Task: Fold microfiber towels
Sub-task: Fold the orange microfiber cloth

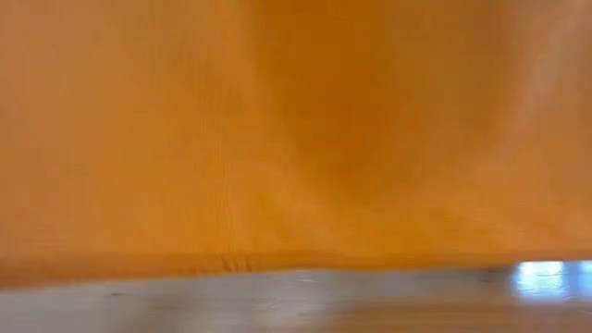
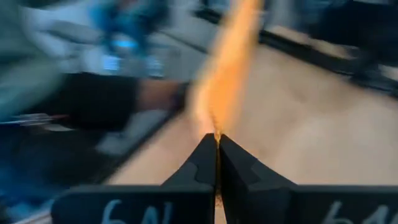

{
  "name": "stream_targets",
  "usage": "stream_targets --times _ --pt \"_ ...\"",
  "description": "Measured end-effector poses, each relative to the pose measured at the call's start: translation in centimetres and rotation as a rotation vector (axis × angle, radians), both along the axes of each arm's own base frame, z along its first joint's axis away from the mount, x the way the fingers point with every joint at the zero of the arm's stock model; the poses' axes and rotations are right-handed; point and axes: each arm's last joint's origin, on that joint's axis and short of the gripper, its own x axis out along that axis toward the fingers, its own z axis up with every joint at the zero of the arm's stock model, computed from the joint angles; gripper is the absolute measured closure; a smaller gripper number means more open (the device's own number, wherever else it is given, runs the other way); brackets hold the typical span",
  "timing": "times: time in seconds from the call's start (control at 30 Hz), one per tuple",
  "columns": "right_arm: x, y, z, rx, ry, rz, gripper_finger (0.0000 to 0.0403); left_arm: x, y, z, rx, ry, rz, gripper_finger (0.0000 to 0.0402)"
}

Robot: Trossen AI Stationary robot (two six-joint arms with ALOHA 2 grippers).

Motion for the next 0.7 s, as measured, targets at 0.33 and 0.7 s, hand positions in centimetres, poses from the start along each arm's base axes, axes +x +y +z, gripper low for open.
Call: stream_targets --times 0.33,0.7 --pt "1.1 -3.1 -5.2 -0.425 0.035 -0.585 0.0395 2.5 7.1 -4.6 0.086 0.147 0.350 0.0401" --pt "4.3 -3.9 -9.8 -0.512 0.156 -0.642 0.0387 5.2 12.9 -13.6 0.010 0.366 0.564 0.0401"
